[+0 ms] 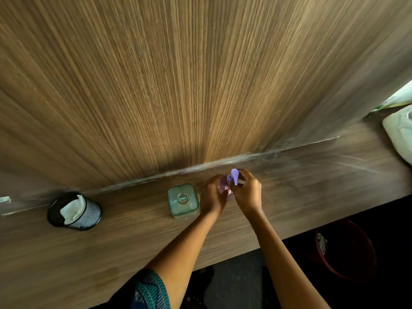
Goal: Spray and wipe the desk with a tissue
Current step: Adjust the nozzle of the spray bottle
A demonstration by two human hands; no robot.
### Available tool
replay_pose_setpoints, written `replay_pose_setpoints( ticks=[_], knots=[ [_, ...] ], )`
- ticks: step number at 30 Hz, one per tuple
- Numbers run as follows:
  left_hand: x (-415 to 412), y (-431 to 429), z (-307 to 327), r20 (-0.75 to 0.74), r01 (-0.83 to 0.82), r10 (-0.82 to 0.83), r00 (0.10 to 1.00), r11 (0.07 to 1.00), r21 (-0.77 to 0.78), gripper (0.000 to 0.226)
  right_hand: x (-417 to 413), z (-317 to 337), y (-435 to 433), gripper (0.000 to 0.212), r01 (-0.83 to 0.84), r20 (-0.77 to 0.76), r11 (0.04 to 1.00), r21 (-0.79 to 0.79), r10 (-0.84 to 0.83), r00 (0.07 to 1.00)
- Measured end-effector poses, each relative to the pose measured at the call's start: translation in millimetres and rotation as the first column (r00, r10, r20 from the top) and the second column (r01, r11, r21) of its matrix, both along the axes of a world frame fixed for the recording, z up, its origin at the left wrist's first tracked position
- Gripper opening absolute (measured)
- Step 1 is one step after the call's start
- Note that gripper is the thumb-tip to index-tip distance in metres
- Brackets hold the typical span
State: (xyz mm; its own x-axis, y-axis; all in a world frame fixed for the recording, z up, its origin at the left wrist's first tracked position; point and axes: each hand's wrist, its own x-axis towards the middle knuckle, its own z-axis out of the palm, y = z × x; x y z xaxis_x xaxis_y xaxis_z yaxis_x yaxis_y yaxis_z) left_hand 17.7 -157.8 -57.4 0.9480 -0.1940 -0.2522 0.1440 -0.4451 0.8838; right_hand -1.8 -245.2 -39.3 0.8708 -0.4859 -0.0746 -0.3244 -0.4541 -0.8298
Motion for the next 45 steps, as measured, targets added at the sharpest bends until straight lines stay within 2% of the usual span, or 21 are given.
replay_pose_setpoints(
  ticks=[6,11,15,17,19,23,25,29,30,33,35,40,43,45],
  knots=[
    [-0.7,2.8,-10.0,-0.045,-0.022,0.02,0.999,0.999,-0.039,0.023,3.5,-10.9,-2.1,0.016,-0.015,-0.024,0.998,-0.067,0.013,1.0],
    [0.2,0.8,-12.1,-0.027,-0.063,0.062,0.998,0.998,-0.021,0.018,3.1,-19.3,-0.7,0.019,0.054,-0.042,0.997,-0.063,-0.057,0.997],
    [-0.4,0.0,-12.8,-0.025,-0.072,0.071,0.997,0.997,-0.036,0.022,-3.7,-21.0,-1.4,0.046,0.039,-0.031,0.999,-0.027,-0.04,0.999],
    [0.3,-0.1,-13.3,-0.012,-0.07,0.069,0.998,0.996,-0.051,0.021,-3.6,-20.5,-1.6,0.036,0.025,-0.022,1.0,0.005,-0.025,0.999],
    [0.8,-0.1,-12.9,0.018,-0.069,0.07,0.997,0.996,-0.05,0.021,-2.6,-21.3,-1.6,0.022,0.019,-0.02,0.999,-0.028,-0.02,1.0],
    [-0.7,-0.2,-15.2,0.001,-0.064,0.064,0.998,0.995,-0.071,0.024,-2.6,-24.4,1.8,0.011,0.098,-0.022,0.995,0.007,-0.098,0.995],
    [-1.0,0.3,-14.8,0.029,-0.044,0.046,0.999,0.996,-0.083,0.029,-0.6,-24.5,2.4,0.02,0.127,-0.04,0.991,0.051,-0.125,0.991],
    [-1.8,1.2,-15.2,0.064,-0.036,0.046,0.997,0.988,-0.152,0.028,3.8,-21.6,-4.3,0.045,0.07,-0.019,0.987,0.146,-0.068,0.998],
    [-2.5,0.6,-16.3,0.058,-0.04,0.052,0.997,0.981,-0.191,0.028,3.8,-21.3,-6.3,0.041,0.047,-0.01,0.985,0.168,-0.046,0.999],
    [-2.6,0.4,-24.2,0.048,-0.05,0.066,0.997,0.957,-0.287,0.031,2.8,-24.5,-9.4,0.012,0.002,0.006,0.993,0.117,-0.002,1.0],
    [-3.2,-0.1,-26.7,0.079,-0.043,0.073,0.994,0.945,-0.325,0.028,2.1,-28.1,-9.3,0.009,0.015,0.029,0.995,0.104,-0.018,0.999],
    [-9.4,0.7,-34.2,0.224,-0.022,0.099,0.97,0.946,-0.323,0.026,2.6,-31.5,-6.0,0.017,0.053,0.111,0.998,0.018,-0.055,0.992],
    [-11.7,2.9,-40.3,0.253,0.017,0.078,0.964,0.935,-0.353,0.027,3.3,-31.2,-2.5,0.024,0.075,0.136,0.996,0.05,-0.081,0.987],
    [-11.0,1.4,-43.6,0.269,0.012,0.093,0.959,0.932,-0.363,0.028,0.0,-30.2,-5.1,0.026,0.025,0.158,0.99,0.141,-0.048,0.986]
  ],
)
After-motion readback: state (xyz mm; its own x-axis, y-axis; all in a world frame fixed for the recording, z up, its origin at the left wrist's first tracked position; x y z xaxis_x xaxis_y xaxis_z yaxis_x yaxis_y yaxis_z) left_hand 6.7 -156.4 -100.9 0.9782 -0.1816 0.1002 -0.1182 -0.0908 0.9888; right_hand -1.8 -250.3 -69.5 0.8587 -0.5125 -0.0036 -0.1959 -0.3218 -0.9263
